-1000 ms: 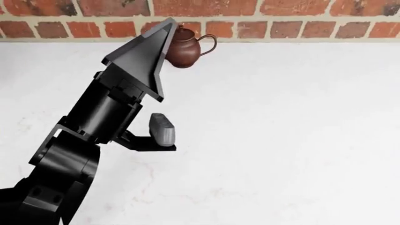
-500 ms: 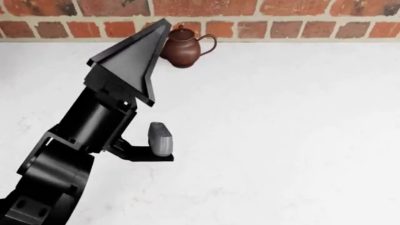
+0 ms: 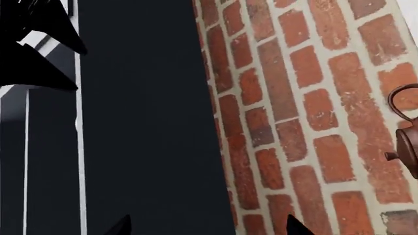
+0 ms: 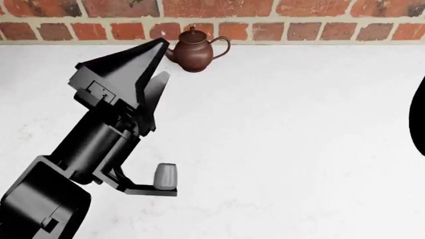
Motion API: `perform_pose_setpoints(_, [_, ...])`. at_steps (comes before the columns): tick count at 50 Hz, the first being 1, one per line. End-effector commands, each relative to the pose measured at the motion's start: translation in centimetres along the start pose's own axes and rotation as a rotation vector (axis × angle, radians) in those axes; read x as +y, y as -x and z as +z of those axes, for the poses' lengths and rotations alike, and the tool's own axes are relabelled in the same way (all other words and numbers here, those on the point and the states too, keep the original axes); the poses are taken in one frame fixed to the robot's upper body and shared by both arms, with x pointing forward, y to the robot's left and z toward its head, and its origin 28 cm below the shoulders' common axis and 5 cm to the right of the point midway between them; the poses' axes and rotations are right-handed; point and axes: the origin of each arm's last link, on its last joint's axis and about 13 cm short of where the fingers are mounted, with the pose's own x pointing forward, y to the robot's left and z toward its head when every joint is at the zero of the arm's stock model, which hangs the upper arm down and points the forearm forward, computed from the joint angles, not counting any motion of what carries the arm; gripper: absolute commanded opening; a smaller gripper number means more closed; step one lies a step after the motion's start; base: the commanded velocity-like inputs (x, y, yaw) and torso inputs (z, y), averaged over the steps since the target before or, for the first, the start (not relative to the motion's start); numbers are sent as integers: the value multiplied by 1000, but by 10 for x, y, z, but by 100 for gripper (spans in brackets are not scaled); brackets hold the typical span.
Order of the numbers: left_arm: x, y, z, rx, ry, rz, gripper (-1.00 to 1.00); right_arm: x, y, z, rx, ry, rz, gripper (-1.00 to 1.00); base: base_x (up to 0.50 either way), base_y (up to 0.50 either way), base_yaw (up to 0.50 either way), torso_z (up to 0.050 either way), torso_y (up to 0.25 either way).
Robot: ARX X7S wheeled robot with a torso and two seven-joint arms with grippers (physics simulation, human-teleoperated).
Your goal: A wet mug is on the counter and needs to be dried. Pick it up and place it upside down in the open cabinet.
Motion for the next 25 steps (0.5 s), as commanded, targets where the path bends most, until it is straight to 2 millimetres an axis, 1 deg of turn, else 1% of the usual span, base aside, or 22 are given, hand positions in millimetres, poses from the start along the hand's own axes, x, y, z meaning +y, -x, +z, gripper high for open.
perform_pose_setpoints(1, [1, 5, 0, 20, 138, -82, 100, -4, -7, -33, 11, -39, 17, 100, 0, 0, 0, 0, 0])
perform_pose_setpoints(8, [-3, 6, -1, 44, 184, -114, 100, -2, -12, -54, 18, -71, 35, 100, 0, 0, 0, 0, 0])
perform_pose_setpoints(14, [-2, 5, -4, 80, 248, -122, 100, 1, -16, -67, 25, -91, 56, 100, 0, 0, 0, 0, 0])
perform_pose_setpoints(25, [-1, 5, -7, 99, 255, -117, 100, -2, -15, -70, 16, -105, 71, 100, 0, 0, 0, 0, 0])
